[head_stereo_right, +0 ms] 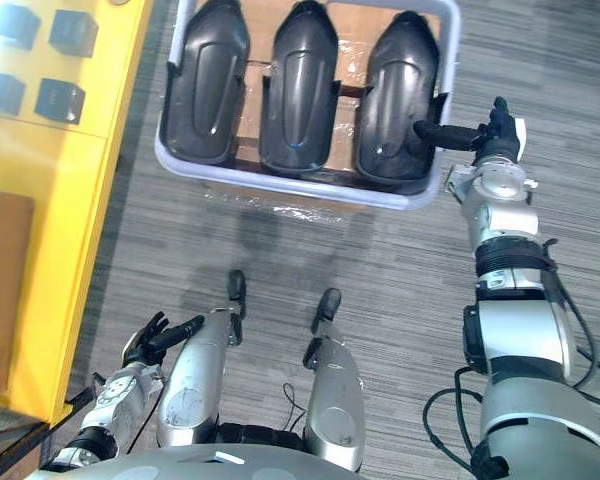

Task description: Walk over and take three plastic housings, then place them on the shelf

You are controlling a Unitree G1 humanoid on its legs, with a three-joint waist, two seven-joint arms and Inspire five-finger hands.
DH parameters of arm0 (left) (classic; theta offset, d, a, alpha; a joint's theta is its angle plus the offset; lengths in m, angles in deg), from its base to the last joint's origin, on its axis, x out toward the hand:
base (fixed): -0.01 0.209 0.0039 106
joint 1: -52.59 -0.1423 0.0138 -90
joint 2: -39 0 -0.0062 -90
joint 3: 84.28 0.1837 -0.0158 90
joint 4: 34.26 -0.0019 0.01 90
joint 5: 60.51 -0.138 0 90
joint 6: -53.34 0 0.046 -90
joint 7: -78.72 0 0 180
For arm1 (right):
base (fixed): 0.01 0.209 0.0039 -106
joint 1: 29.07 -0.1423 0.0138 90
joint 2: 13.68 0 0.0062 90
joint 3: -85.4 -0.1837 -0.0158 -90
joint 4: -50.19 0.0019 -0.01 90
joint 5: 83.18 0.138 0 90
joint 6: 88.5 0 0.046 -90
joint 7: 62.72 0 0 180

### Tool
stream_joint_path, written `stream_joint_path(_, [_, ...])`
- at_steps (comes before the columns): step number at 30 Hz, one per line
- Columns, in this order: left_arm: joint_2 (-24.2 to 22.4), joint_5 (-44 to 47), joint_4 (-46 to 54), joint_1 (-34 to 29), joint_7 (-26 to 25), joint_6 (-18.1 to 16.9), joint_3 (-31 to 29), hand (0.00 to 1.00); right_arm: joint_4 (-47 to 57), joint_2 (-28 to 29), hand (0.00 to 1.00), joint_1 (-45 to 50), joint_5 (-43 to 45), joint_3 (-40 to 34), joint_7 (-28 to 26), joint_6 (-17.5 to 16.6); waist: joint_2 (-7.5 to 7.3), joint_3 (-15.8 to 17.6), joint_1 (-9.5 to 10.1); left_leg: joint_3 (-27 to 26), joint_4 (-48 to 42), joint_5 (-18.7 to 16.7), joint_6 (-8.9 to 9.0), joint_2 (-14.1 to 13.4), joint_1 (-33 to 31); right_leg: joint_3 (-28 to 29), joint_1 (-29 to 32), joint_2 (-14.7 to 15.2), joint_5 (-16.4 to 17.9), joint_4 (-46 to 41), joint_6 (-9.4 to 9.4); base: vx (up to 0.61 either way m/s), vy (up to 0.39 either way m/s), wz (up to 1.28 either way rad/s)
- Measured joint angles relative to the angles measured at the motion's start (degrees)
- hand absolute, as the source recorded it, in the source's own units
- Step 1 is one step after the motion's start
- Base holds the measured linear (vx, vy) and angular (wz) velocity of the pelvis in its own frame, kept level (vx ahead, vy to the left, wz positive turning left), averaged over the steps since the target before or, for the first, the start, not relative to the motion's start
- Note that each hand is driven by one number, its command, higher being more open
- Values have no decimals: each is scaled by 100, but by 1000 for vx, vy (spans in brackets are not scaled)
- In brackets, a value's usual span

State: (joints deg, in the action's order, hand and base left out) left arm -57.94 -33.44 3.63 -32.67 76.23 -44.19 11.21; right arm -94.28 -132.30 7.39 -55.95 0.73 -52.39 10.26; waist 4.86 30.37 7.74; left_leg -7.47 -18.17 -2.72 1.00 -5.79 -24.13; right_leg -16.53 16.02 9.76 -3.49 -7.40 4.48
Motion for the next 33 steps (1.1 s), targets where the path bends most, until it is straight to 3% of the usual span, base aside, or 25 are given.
stream_joint_path(3, [-98, 53, -22, 16, 64, -22, 130, 100, -312, -204, 100, -280, -42, 118, -85, 195, 247, 22, 40, 111, 104, 144, -28, 74, -157, -107, 178, 72, 6, -119, -5, -51, 20, 19])
stream_joint_path(6, [-126, 208, -33, 34, 82, -55, 206, 100, -501, -395, 100, -469, -236, 215, -136, 224, 364, 20, 85, 224, 142, 247, -46, 128, -317, -207, 382, 157, 96, -352, -14, -47, 11, 21])
stream_joint_path(9, [-128, 235, -35, 58, 129, -146, 251, 100, -605, -590, 100, -633, -438, 233, -154, 218, 390, 7, 161, 325, 145, 315, -36, 152, -493, -279, 616, 230, 213, -626, -36, -58, -7, 19])
stream_joint_path(10, [-127, 236, -35, 62, 134, -154, 252, 100, -605, -625, 0, -634, -438, 253, -153, 218, 392, 6, 163, 361, 139, 329, -34, 160, -522, -302, 646, 242, 242, -680, -40, -60, -11, 27])
stream_joint_path(22, [-142, 401, -234, 134, 277, -277, 310, 100, -826, -1001, 0, -705, -1024, 426, 27, 299, 417, -9, 205, 500, 358, 572, 2, 219, -581, -397, 875, 345, 403, -1027, -111, -19, -5, 6])
stream_joint_path(33, [-153, 389, 37, -109, 374, -320, 272, 100, -875, -856, 0, -344, -1511, 406, -370, 200, 434, -21, 143, 537, 358, 541, 21, 202, -138, -471, 363, 327, 508, -1038, -117, 23, 5, 4])
